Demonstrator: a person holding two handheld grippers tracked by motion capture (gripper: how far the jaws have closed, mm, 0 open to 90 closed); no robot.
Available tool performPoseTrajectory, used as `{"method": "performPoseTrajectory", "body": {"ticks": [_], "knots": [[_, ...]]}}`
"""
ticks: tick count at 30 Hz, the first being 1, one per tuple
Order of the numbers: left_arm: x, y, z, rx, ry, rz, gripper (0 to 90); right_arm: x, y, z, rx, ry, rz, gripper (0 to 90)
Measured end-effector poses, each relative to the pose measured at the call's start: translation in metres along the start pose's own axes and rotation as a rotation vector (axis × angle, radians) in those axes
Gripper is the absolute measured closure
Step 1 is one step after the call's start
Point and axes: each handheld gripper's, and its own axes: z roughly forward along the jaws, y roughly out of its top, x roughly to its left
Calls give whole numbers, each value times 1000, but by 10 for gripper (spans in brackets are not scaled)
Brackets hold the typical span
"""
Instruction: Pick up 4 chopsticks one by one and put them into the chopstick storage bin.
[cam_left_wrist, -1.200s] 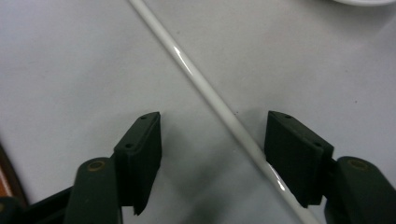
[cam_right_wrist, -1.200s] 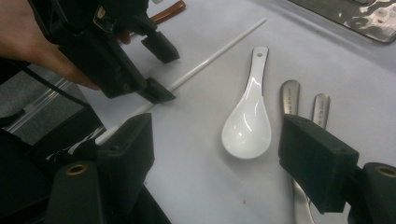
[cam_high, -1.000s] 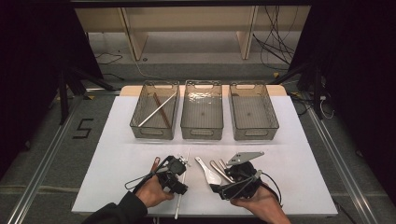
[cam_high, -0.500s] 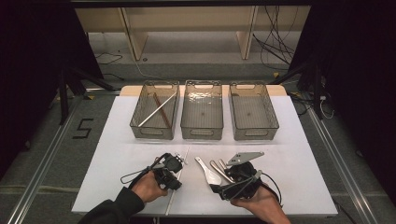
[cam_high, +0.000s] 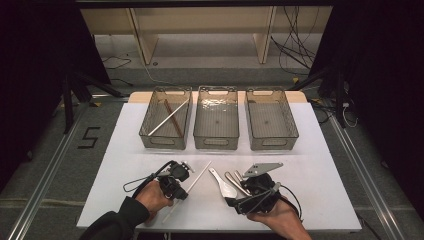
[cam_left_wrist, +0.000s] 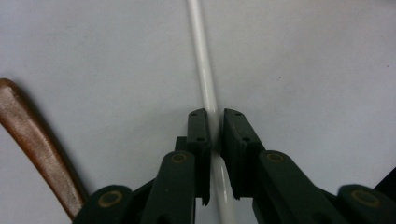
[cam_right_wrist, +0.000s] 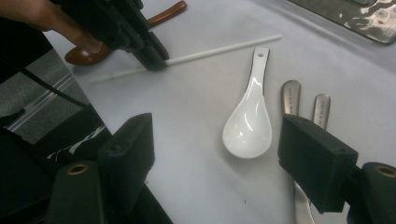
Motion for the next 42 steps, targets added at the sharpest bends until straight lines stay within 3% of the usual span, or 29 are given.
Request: {"method": "performPoseTrajectory", "body": {"ticks": [11, 19, 24, 30, 37, 42], "knots": [[3, 1, 0, 4, -14, -23, 838, 0, 0, 1, 2, -2, -2, 279], [10, 1, -6, -32, -21, -31, 840, 0, 0, 0, 0, 0, -2, 279], [14, 1, -15, -80, -43, -41, 839, -1, 0, 0, 1, 0, -2, 279], [16, 2, -31, -128, -46, -20, 839, -1, 0, 0, 1, 1, 1, 279], [26, 5, -54, -223, -44, -49, 838, -1, 0, 1, -1, 0, 3, 279], [40, 8, -69, -295, -43, -74, 838, -2, 0, 1, -4, -2, 3, 279]]}}
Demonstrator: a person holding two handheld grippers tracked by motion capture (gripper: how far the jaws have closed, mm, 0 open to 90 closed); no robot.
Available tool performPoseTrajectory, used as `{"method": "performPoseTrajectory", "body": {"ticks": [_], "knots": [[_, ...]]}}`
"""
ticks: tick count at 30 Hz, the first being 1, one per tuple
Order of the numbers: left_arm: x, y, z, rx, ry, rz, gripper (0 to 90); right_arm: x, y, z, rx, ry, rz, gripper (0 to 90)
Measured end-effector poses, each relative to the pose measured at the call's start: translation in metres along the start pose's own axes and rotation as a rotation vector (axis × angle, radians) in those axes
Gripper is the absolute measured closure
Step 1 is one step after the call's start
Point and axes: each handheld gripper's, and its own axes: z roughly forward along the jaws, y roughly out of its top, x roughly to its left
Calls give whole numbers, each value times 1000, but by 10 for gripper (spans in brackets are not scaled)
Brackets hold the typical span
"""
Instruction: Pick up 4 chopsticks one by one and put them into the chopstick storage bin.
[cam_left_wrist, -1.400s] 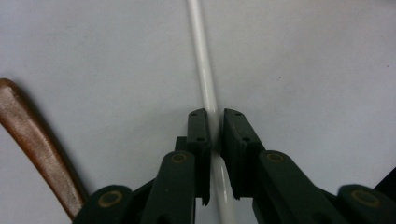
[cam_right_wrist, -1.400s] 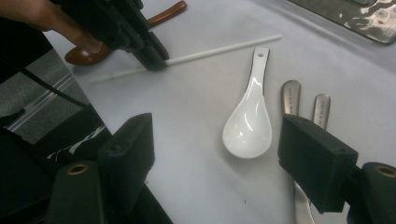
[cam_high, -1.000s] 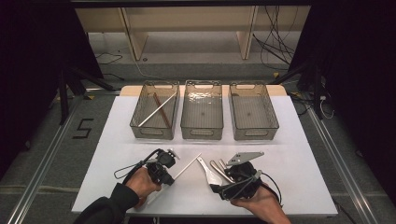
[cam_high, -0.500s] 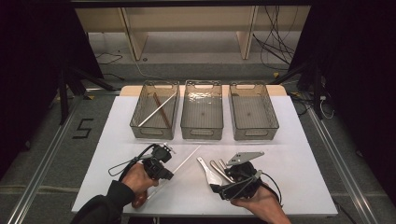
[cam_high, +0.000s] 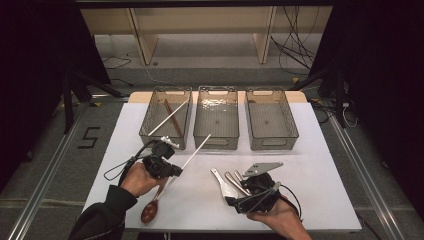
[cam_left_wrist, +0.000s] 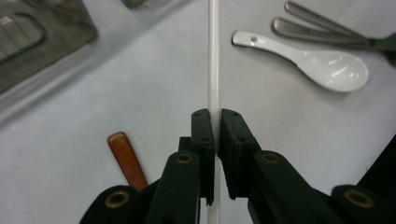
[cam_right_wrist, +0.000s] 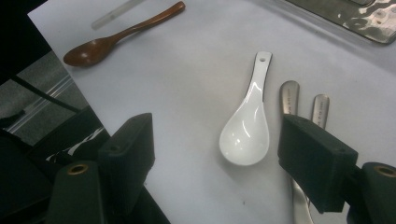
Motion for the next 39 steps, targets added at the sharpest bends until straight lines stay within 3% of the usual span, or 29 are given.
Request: {"method": "performPoseTrajectory", "body": {"ticks": [13, 25, 31, 39], "knots": [[33, 32, -32, -148, 59, -55, 838, -3, 0, -1, -3, -1, 10, 279], [68, 59, -44, -195, 115, -97, 838, -3, 0, -1, -3, 1, 10, 279], [89, 75, -46, -226, 169, -121, 838, -3, 0, -1, -4, 0, 10, 279], [115, 92, -39, -244, 240, -121, 837, -3, 0, 0, 1, 5, 10, 279]]}}
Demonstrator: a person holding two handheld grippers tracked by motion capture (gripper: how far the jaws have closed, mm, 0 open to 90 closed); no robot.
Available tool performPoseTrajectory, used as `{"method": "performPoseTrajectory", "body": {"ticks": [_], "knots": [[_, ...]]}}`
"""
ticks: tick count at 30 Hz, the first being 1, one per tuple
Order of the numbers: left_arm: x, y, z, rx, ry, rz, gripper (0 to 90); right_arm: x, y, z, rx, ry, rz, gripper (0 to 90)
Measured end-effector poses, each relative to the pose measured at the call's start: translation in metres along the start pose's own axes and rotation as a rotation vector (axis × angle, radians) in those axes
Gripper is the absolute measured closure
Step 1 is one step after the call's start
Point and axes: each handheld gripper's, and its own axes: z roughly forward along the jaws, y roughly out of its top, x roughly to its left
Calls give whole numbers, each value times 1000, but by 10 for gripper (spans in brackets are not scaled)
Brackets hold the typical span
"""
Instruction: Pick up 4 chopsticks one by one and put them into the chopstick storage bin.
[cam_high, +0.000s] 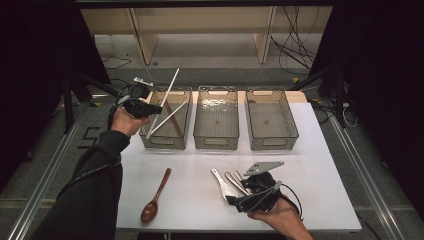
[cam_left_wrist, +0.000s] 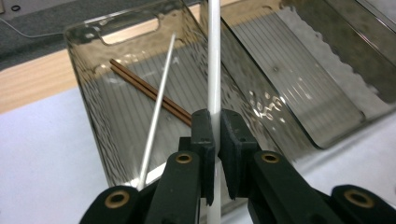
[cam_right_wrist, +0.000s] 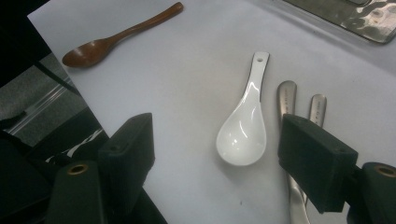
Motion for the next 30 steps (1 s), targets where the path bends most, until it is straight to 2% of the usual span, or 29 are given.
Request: {"method": "performPoseTrajectory", "body": {"ticks": [7, 9, 10, 14, 25, 30], "knots": [[15, 4, 18, 3, 42, -18, 837, -1, 0, 0, 1, 4, 2, 279], [17, 3, 21, 0, 41, -29, 837, -1, 0, 0, 4, 7, 7, 279], [18, 3, 23, 4, 42, -34, 837, -1, 0, 1, 4, 5, 1, 279], [17, 2, 29, 13, 54, -14, 837, -1, 0, 2, 4, 5, -2, 279], [22, -10, 47, 26, 65, -54, 836, -1, 0, 1, 2, 5, -4, 279], [19, -15, 53, 48, 72, -30, 834, -1, 0, 1, 3, 7, -5, 279]]}}
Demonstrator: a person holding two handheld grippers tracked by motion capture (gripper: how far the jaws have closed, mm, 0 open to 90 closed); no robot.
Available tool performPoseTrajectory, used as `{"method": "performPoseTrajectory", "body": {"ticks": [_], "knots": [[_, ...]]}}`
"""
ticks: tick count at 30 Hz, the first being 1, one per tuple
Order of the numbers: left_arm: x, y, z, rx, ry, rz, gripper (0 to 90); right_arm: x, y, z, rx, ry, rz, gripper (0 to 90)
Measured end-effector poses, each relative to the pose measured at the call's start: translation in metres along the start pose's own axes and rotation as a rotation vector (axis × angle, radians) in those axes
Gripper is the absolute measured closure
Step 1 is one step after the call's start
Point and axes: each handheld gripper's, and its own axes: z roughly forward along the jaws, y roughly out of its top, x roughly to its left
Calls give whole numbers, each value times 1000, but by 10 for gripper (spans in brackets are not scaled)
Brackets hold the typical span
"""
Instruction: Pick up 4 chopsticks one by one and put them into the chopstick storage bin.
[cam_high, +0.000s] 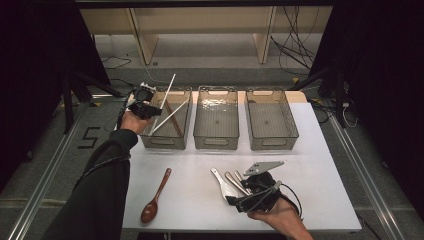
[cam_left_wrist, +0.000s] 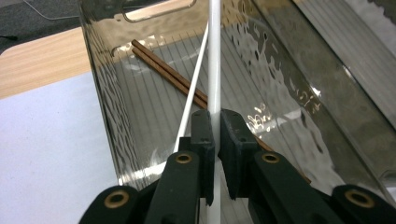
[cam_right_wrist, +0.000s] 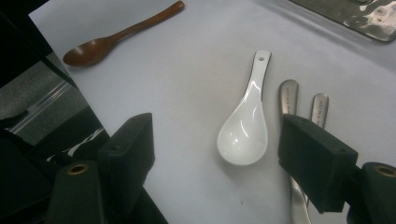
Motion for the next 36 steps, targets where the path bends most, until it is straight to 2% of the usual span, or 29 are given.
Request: {"method": "performPoseTrajectory", "body": {"ticks": [3, 6, 8, 10, 13, 15, 16, 18, 20, 25, 31, 34, 36], "knots": [[-2, -1, 2, 11, -3, 0, 830, 0, 0, 0, -1, -1, 0, 279], [-5, -4, 5, 40, 7, 26, 822, 0, 0, 0, -1, 0, 0, 279], [-7, -5, 5, 40, -1, 15, 806, 1, 0, 0, -3, 1, 1, 279], [-7, -5, 2, 41, -24, -4, 730, 1, 0, 0, -3, 2, 1, 279], [-8, -6, -5, 30, -43, -18, 716, 1, 0, -1, -2, 1, 4, 279], [-8, -7, -11, 35, -84, -56, 655, 1, 0, -1, -2, 1, 4, 279], [-8, -7, -14, 45, -109, -61, 617, 1, 0, -1, -3, 1, 4, 279], [-10, -10, -21, 34, -126, -70, 594, 1, 0, -1, -3, 0, 3, 279], [-13, -13, -28, 43, -141, -81, 530, 1, 0, -1, -4, 0, 4, 279], [-25, -24, -42, 69, -166, -59, 409, 1, 0, -1, -6, -3, 2, 279], [-35, -42, -60, 33, -210, -70, 315, 1, 0, -1, -4, -6, 7, 279], [-39, -50, -64, 61, -197, -47, 290, 1, 0, -1, -4, -5, 4, 279], [-41, -56, -68, 51, -194, -46, 285, 1, 0, -2, -9, -9, 5, 279]]}}
